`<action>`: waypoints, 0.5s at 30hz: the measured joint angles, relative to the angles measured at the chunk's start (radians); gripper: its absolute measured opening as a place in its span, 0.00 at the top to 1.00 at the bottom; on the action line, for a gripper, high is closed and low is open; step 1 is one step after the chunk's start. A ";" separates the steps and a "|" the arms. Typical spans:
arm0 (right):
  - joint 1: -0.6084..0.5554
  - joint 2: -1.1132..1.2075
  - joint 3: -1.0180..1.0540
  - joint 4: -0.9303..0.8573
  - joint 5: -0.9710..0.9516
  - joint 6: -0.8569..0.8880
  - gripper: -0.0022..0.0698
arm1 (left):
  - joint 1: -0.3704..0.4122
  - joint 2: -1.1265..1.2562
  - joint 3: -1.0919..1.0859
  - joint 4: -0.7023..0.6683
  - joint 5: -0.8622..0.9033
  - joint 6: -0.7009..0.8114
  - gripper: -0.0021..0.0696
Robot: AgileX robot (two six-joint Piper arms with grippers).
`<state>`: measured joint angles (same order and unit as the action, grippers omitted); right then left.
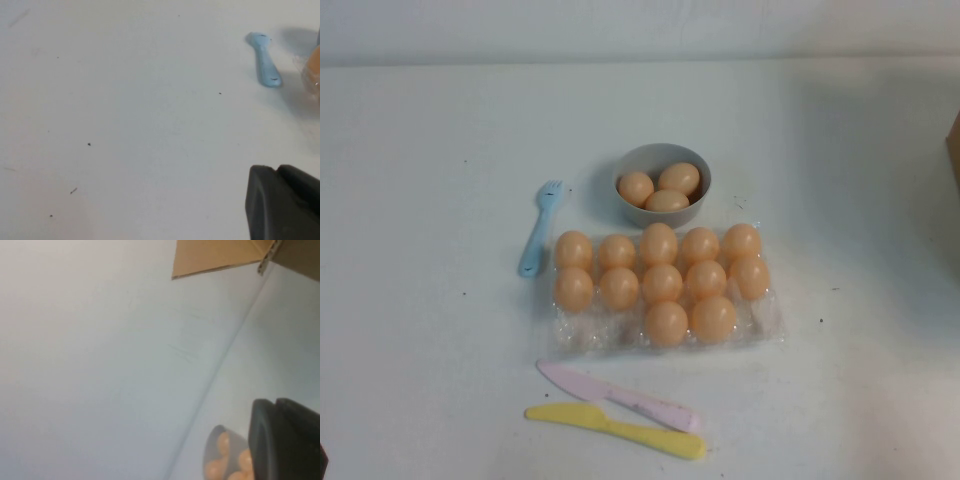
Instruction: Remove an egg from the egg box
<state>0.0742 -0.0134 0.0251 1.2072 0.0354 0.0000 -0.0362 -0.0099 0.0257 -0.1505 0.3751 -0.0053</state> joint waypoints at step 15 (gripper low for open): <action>0.000 0.000 0.000 0.271 -0.050 -0.006 0.99 | 0.000 0.000 0.000 0.000 0.000 0.005 0.98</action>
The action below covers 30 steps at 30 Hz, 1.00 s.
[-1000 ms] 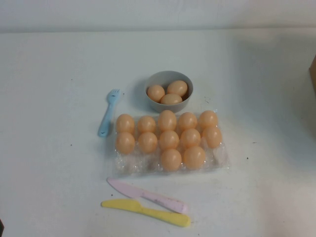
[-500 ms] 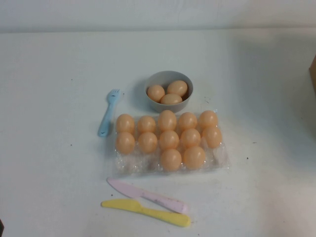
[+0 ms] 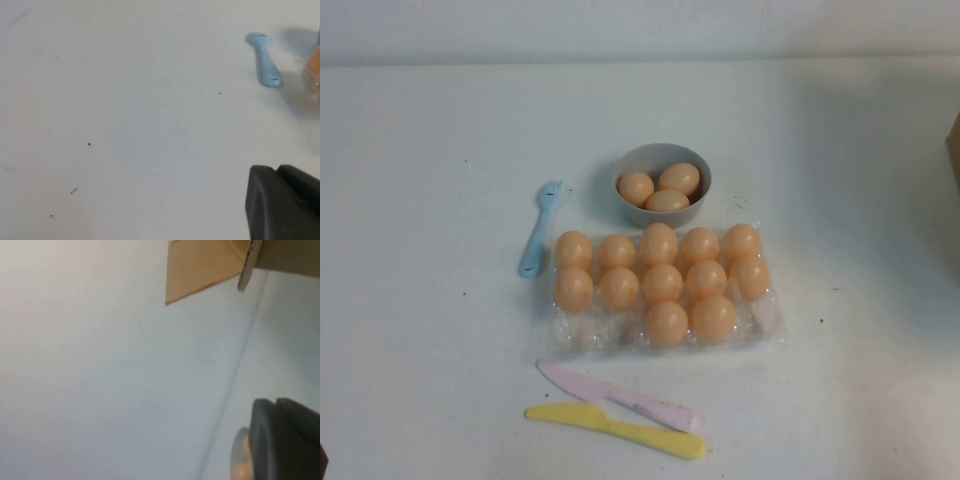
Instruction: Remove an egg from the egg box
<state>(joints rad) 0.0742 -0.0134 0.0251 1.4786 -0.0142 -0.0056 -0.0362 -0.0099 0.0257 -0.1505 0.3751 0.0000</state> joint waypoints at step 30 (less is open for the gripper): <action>0.069 1.217 -0.971 -1.053 0.981 -0.481 0.99 | 0.000 0.000 0.000 0.002 0.000 0.000 0.98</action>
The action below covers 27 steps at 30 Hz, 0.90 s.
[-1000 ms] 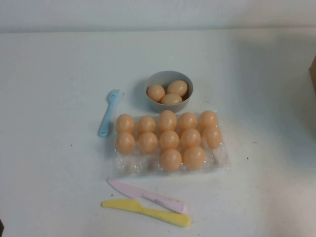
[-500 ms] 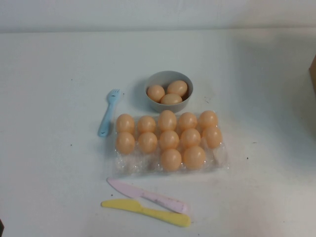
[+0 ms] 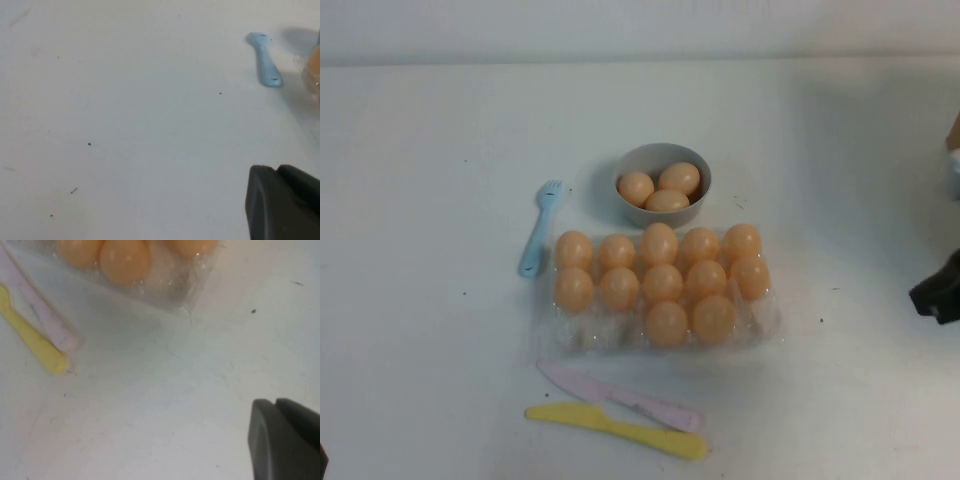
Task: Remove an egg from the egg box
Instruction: Pick up the egg from the plastic box
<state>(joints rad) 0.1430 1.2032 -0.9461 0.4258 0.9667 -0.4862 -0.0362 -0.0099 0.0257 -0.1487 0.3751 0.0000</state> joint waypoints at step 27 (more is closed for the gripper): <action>0.264 0.707 -0.699 -0.197 0.174 0.176 0.43 | 0.000 0.000 0.000 0.000 0.000 0.000 0.98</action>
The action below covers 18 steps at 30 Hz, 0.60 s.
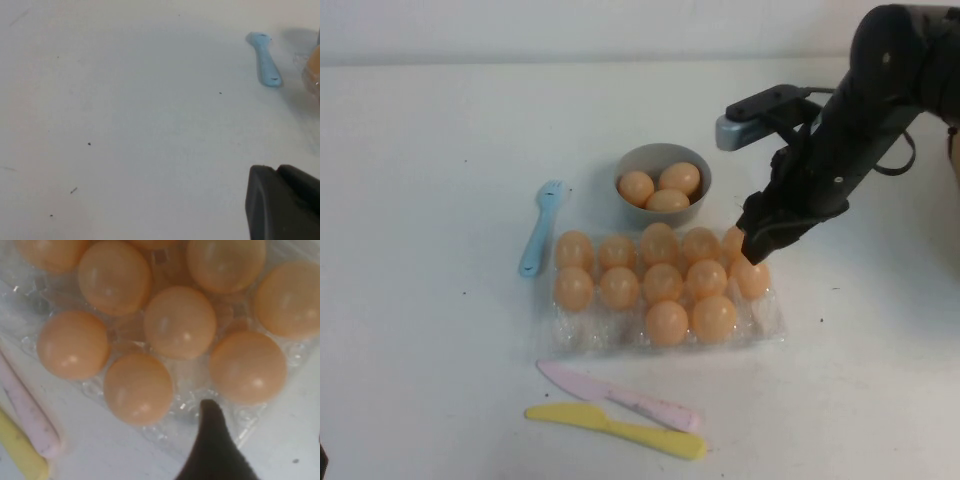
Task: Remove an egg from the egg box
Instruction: Pick up the egg from the plastic box
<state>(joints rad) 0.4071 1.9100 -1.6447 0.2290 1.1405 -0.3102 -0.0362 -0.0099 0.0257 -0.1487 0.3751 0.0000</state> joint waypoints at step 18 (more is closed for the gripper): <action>0.065 0.129 -0.073 -0.153 -0.005 0.224 0.42 | 0.000 0.000 0.000 0.000 0.000 0.000 0.98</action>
<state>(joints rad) 0.4726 2.0394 -1.7182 0.0757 1.1351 -0.0866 -0.0362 -0.0099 0.0257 -0.1487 0.3751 0.0000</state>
